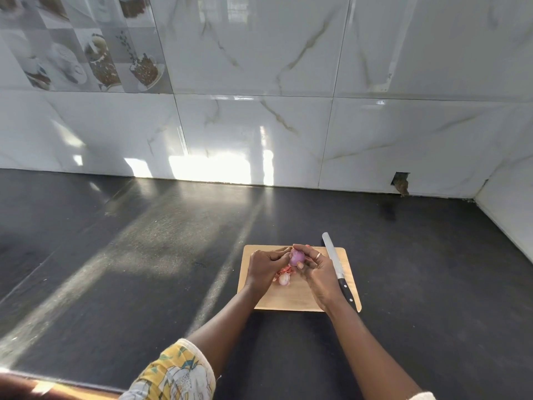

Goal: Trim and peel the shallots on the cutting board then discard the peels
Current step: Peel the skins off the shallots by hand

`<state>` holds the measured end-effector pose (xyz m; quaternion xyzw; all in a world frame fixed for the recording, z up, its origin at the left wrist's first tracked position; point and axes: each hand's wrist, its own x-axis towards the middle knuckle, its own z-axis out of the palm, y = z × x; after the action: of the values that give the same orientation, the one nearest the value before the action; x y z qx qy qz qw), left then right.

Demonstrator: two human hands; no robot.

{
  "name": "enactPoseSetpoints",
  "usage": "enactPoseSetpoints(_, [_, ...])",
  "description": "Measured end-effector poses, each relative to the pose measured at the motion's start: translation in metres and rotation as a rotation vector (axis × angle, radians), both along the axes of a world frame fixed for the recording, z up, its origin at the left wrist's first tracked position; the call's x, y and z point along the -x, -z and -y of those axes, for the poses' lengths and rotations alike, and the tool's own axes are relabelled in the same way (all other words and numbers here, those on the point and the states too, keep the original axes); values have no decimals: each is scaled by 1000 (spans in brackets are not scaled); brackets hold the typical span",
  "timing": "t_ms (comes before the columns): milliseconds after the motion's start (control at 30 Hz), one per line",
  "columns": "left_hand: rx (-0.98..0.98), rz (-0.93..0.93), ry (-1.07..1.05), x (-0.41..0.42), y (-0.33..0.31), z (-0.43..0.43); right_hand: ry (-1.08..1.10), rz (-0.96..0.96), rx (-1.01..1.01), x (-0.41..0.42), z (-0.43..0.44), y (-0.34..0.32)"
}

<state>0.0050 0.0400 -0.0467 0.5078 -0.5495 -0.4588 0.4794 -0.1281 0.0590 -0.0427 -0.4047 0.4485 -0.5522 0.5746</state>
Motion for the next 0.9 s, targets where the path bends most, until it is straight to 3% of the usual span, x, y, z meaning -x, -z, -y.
enactPoseSetpoints(333, [-15, 51, -46, 3, -3, 1, 7, -59, 41, 0, 3, 5])
enactPoseSetpoints(633, [-49, -66, -56, 2, -9, -4, 42, -65, 53, -1, 5, 5])
enactPoseSetpoints(900, [19, 71, -133, 0, -11, -4, 68, -88, 63, -3, 9, 9])
